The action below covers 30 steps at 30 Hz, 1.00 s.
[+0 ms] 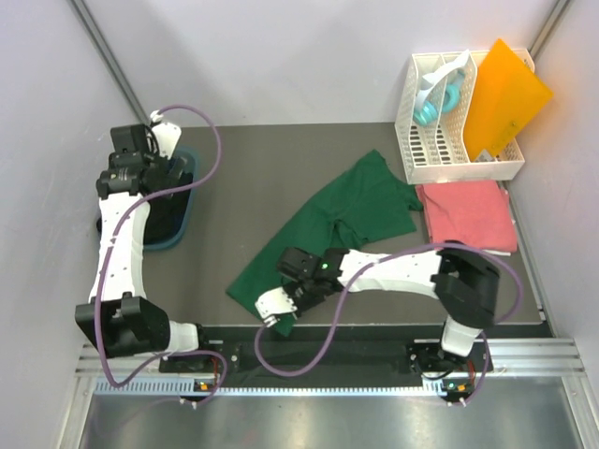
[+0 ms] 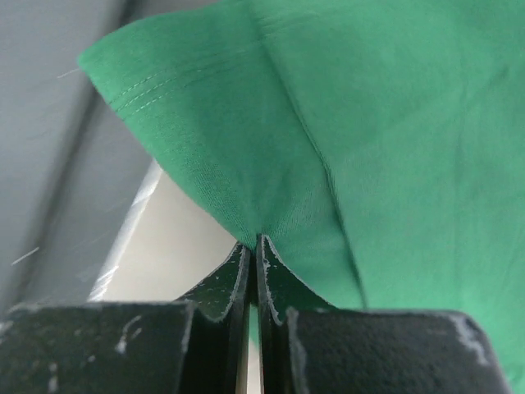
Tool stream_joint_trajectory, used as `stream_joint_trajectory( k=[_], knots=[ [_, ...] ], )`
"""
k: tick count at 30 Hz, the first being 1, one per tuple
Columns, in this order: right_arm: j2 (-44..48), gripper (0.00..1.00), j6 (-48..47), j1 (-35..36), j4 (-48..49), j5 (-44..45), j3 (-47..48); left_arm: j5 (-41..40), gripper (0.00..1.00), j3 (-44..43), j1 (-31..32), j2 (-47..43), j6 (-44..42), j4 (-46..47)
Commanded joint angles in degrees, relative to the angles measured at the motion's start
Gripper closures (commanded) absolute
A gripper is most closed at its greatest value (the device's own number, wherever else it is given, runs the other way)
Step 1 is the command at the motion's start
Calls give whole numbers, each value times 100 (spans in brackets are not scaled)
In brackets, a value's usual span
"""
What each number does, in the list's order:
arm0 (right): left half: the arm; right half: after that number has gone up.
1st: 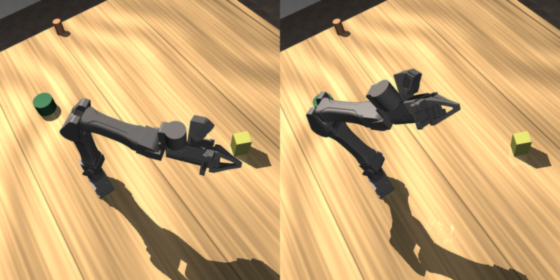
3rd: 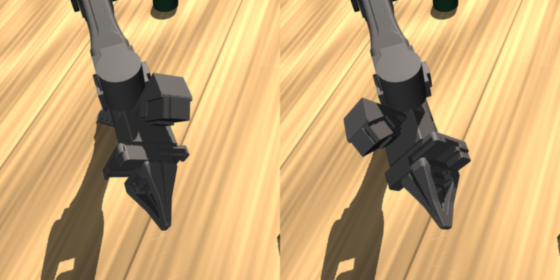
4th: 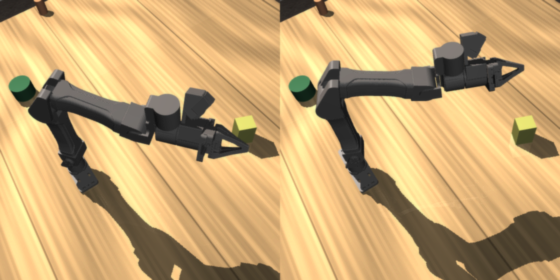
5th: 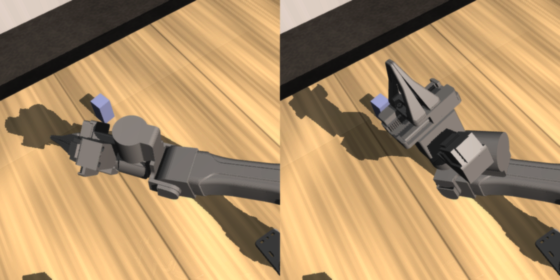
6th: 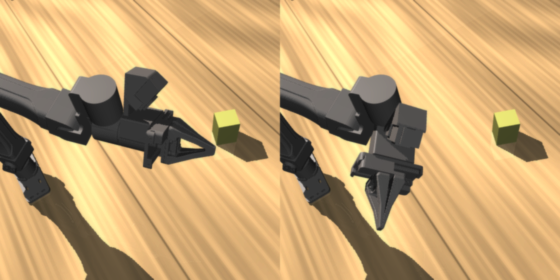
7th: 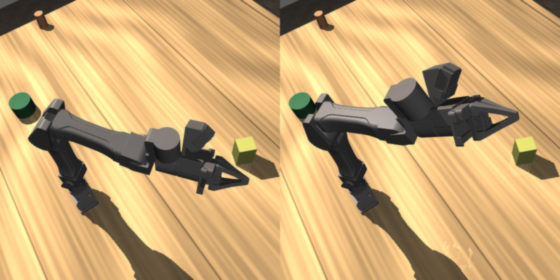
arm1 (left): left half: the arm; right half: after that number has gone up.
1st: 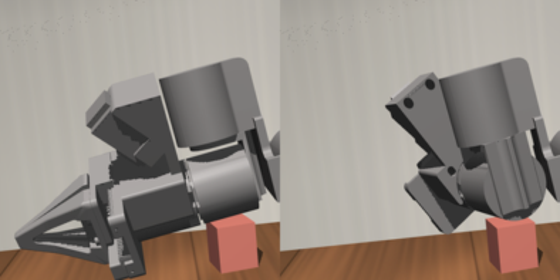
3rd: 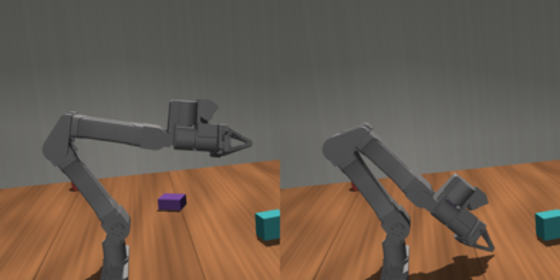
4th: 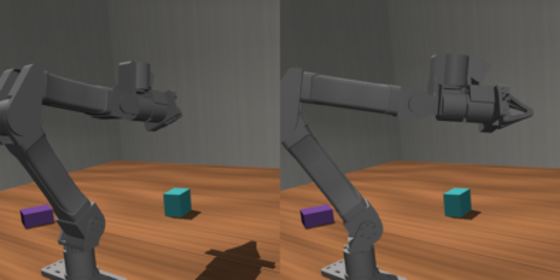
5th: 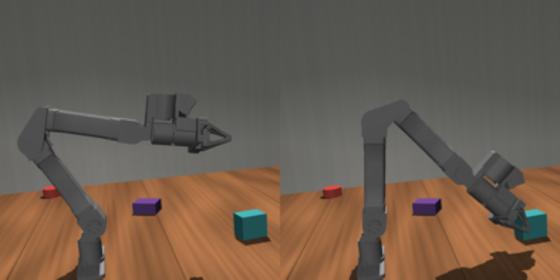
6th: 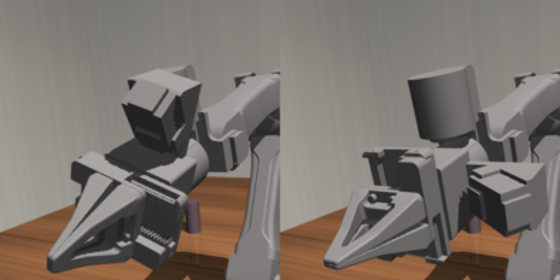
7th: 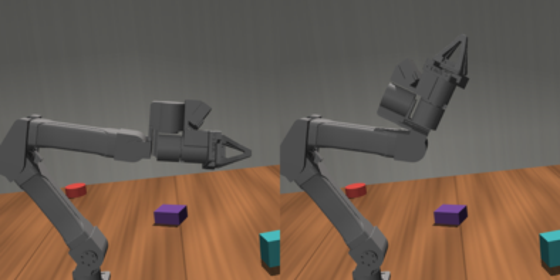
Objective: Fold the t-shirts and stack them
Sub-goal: Rotate the tshirt 90 degrees
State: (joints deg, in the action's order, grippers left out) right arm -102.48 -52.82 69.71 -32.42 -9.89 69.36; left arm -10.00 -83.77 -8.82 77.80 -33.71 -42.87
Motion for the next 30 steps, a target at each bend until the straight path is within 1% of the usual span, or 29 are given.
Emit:
stream_joint_trajectory(
  k=[1,6,10,11,12,13,15,16,17,18,19,21,22,23,24,25,26,27,28,29,30],
  knots=[
    [912,100,596,86,-958,-602,-537,700,1,-157,231,209,-249,271],
    [1335,100,712,209,-1178,-856,-1170,974,1,-316,705,499,-522,104],
    [1616,100,554,218,-1546,-1102,-1425,974,1,-290,1460,631,-785,60],
    [1669,99,501,209,-1617,-1233,-1504,1174,1,-281,1566,675,-829,34],
    [1722,95,483,209,-1687,-1278,-1531,1184,1,-281,1672,780,-821,33],
    [1801,76,474,209,-1801,-1287,-1548,1202,1,-281,1873,833,-769,25],
    [1950,48,439,201,-1846,-1200,-1575,1369,1,-316,2041,1070,-698,-11],
    [2081,23,439,192,-1916,-1147,-1558,1404,1,-324,2190,1158,-611,7],
    [2117,15,413,105,-1978,-1103,-1444,1465,1,-324,2261,1376,-540,50],
    [2153,9,404,26,-2039,-1077,-1356,1492,1,-385,2331,1509,-470,103],
    [2257,1,404,-71,-2144,-1059,-1242,1527,1,-447,2463,1649,-339,130],
    [2485,0,377,-440,-2215,-1007,-803,1675,1,-727,2560,2150,-189,182],
    [2539,0,404,-737,-2207,-954,-610,1729,1,-859,2665,2343,-14,191],
    [2557,0,430,-923,-2215,-858,-164,1799,1,-1017,2710,2754,75,183],
    [2548,0,508,-1133,-2181,-831,92,2009,1,-1410,2754,2976,171,157],
    [2453,0,675,-1631,-2180,-848,382,2141,1,-1632,2824,3213,425,122],
    [2382,1,807,-1897,-2189,-804,985,2317,1,-1904,2850,3711,549,60],
    [2207,1,982,-2152,-2163,-778,1287,2640,1,-2498,2868,3977,672,-10],
    [2127,2,1332,-2747,-2154,-821,1595,2861,1,-2843,2920,4249,917,-219],
    [2048,2,1527,-3022,-2137,-804,2129,3029,1,-3195,2930,4766,1032,-317],
    [1926,2,1703,-3295,-2128,-821,2369,3187,1,-3903,2956,5032,1147,-440]
  ],
)
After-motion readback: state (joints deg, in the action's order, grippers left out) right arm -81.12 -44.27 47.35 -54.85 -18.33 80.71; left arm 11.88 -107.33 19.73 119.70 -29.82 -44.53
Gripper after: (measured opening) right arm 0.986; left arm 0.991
